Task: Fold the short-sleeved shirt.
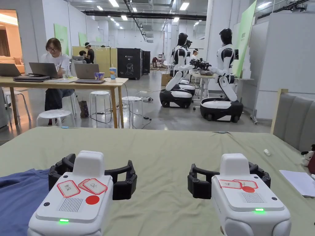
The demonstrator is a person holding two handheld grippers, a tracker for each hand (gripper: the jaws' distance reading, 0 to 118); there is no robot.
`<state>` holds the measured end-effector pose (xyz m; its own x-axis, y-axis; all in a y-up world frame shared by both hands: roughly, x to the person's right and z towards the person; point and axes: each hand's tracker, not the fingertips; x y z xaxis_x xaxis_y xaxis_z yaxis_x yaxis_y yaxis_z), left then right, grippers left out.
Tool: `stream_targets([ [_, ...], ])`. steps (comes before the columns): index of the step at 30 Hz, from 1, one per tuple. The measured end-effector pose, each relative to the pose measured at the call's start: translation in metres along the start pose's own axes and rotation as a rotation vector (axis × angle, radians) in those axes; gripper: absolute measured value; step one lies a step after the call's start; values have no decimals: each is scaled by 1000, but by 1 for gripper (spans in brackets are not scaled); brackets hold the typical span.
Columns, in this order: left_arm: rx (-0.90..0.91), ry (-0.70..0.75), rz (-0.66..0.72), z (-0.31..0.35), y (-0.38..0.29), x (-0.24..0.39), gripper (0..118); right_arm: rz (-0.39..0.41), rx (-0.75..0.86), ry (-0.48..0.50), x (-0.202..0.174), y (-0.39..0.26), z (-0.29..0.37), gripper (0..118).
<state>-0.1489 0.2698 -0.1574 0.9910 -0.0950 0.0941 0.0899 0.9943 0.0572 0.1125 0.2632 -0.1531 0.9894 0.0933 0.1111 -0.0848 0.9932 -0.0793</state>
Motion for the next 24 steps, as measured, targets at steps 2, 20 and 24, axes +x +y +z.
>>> stream_targets([
  [2, 1, -1, -2, 0, 0, 1, 118, 4, -1, -2, -1, -1, -1, 118],
  [20, 5, 2, 12, 1, 2, -2, 118, -10, -5, -1, -3, 1, -3, 118],
  [24, 5, -1, 9, 1, 3, 0, 118, -19, -20, 0, -1, 1, -3, 118],
])
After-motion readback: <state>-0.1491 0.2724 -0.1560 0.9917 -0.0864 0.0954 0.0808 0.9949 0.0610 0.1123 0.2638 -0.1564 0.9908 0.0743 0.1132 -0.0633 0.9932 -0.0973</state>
